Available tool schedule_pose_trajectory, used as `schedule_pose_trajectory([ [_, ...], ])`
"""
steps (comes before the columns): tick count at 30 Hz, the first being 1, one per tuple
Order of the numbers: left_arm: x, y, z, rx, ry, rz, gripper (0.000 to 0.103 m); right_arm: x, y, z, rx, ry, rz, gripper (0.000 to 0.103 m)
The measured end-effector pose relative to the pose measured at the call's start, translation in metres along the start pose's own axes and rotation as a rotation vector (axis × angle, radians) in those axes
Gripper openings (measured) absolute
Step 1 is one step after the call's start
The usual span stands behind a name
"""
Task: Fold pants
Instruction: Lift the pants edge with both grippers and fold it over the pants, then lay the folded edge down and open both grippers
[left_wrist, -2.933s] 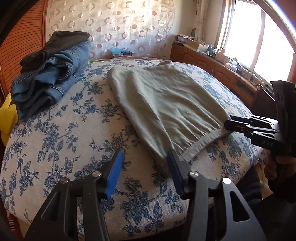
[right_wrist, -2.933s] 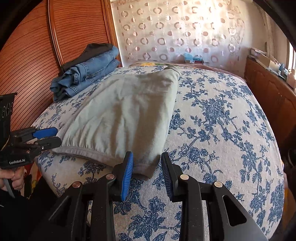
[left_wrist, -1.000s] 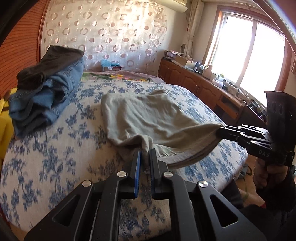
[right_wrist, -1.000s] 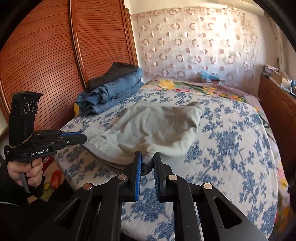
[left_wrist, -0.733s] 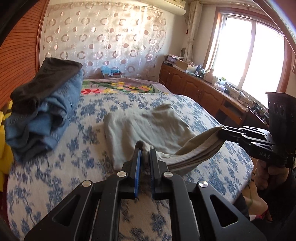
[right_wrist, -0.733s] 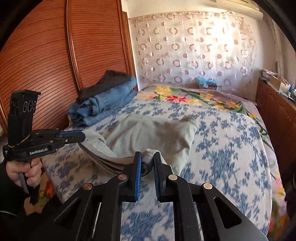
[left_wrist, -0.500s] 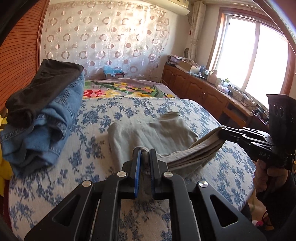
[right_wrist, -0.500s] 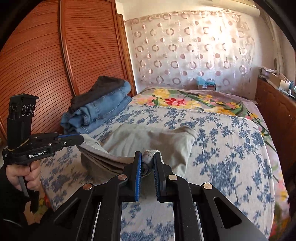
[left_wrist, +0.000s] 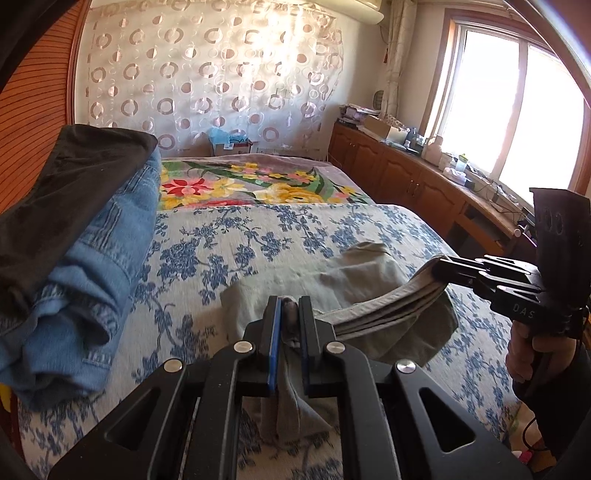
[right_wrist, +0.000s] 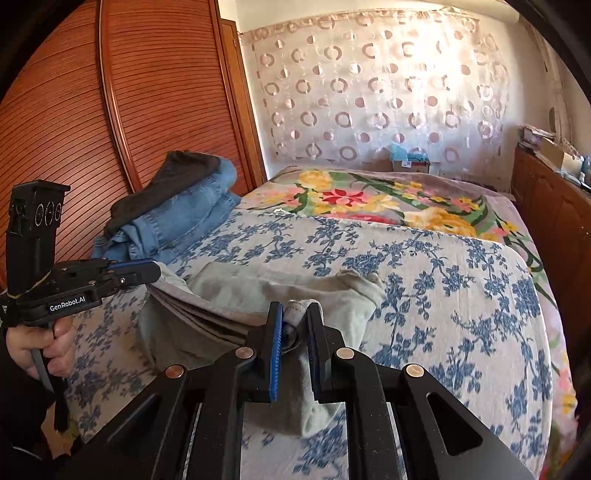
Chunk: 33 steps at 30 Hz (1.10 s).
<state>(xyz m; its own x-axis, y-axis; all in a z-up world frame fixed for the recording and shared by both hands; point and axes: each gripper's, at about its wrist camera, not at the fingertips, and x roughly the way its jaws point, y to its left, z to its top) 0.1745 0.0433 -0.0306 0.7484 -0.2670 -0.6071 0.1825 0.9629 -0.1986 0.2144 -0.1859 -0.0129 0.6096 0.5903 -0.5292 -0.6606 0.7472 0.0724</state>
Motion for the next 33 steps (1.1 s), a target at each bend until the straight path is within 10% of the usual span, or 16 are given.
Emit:
schedule_pose_trajectory([
  [22, 0.041, 0.016, 0.025, 0.013, 0.033, 0.038, 0.01, 0.047, -0.014, 0.018, -0.002, 0.057, -0.011, 0.013],
  [27, 0.042, 0.019, 0.025, -0.009, 0.049, 0.015, 0.011, 0.043, -0.014, 0.021, -0.009, 0.057, -0.049, 0.027],
  [33, 0.034, 0.02, 0.023, -0.006, 0.041, 0.03, 0.045, 0.03, -0.013, 0.02, -0.031, 0.041, -0.052, 0.037],
])
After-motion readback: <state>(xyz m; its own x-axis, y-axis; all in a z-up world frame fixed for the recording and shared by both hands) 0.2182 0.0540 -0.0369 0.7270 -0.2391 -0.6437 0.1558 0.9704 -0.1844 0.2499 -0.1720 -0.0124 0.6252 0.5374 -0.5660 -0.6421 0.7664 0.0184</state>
